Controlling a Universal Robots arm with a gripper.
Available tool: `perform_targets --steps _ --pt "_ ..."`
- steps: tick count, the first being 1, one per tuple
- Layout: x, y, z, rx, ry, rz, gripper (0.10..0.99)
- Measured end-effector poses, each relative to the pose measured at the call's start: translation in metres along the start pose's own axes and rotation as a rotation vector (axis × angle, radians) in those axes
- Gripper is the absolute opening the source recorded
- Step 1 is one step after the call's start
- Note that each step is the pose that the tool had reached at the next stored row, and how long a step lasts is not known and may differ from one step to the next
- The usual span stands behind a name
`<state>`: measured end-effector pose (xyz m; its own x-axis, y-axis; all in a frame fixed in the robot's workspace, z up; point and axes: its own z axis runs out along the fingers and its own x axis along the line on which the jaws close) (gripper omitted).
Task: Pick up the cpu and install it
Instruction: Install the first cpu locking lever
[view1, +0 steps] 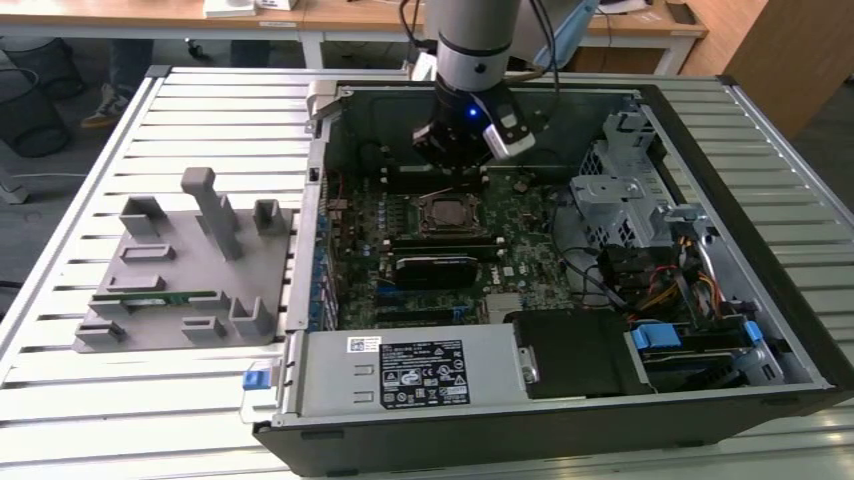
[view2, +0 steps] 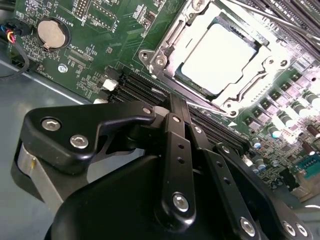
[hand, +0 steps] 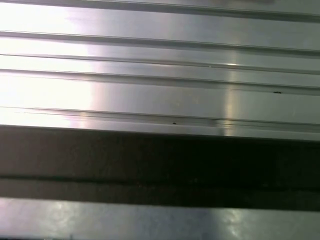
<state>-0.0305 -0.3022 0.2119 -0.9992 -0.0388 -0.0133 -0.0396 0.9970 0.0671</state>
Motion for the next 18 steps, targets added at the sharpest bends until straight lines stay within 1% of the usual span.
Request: perform_targets --steps 9,18 --pt "-0.0013 -0.0005 0.0063 0.001 0.0012 0.000 0.114" --pt "-0.0031 -0.0008 0.0106 0.001 0.0015 0.000 0.114"
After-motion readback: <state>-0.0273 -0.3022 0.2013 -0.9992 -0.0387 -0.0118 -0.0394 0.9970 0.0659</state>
